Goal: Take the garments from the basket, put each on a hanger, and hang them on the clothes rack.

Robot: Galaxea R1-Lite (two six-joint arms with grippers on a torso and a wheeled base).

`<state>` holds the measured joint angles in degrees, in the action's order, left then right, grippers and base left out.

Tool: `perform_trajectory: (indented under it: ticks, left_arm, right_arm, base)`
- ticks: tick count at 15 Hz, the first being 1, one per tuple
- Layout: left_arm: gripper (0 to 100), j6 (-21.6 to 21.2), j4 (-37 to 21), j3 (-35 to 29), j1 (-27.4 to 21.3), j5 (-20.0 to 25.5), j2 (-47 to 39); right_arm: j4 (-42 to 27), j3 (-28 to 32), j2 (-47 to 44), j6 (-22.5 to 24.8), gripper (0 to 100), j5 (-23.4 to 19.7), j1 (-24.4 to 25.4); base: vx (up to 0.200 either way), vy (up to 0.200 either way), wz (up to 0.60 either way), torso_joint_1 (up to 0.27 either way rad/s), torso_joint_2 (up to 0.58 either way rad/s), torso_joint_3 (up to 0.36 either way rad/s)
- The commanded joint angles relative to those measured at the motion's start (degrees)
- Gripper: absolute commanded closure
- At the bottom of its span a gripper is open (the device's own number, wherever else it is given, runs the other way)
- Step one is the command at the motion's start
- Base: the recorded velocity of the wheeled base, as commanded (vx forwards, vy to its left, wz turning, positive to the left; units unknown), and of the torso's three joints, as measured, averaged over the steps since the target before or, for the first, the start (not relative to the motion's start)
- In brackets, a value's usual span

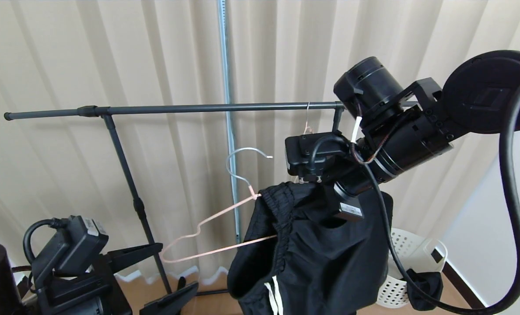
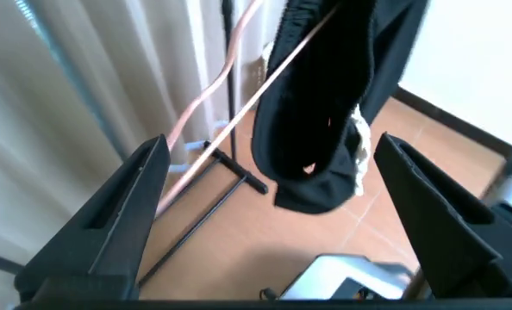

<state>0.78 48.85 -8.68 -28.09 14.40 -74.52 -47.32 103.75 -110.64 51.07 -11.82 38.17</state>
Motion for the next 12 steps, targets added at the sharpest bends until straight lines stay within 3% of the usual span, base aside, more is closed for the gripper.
perform_trajectory:
  ticks: [1,4,6,8,9,11,12]
  left_arm:
    - [0,4.84,0.02,-3.19,3.30,-0.07,-4.58]
    - [0,7.22,0.02,-5.38,7.87,-0.16,-11.52]
    - [0,10.73,0.02,-6.44,7.96,-0.25,-12.05]
    - [0,11.09,0.02,-6.70,7.96,-0.33,-12.23]
    - [0,14.51,0.02,-7.76,7.78,-0.60,-13.11]
    - [0,17.50,-0.07,-8.99,7.17,-1.21,-13.81]
    - [0,18.20,-0.07,-9.60,6.20,-4.03,-15.30]
  right_arm:
    - [1.44,2.07,0.69,-1.76,100,5.85,2.17]
    - [4.17,2.15,1.04,-2.37,100,11.30,2.52]
    - [5.31,2.15,1.75,-3.43,100,12.09,2.52]
    - [5.75,2.24,1.75,-4.92,100,12.53,2.52]
    - [7.42,2.24,1.92,-10.02,100,14.81,2.61]
    - [8.21,1.98,2.98,-11.69,100,15.25,2.96]
    - [8.21,1.63,3.85,-12.83,100,15.16,3.67]
  base:
    - [0.000,0.000,0.00,0.000,0.00,0.000]
    - [0.000,0.000,0.00,0.000,0.00,0.000]
    - [0.000,0.000,0.00,0.000,0.00,0.000]
    - [0.000,0.000,0.00,0.000,0.00,0.000]
    - [0.000,0.000,0.00,0.000,0.00,0.000]
    - [0.000,0.000,0.00,0.000,0.00,0.000]
    - [0.000,0.000,0.00,0.000,0.00,0.000]
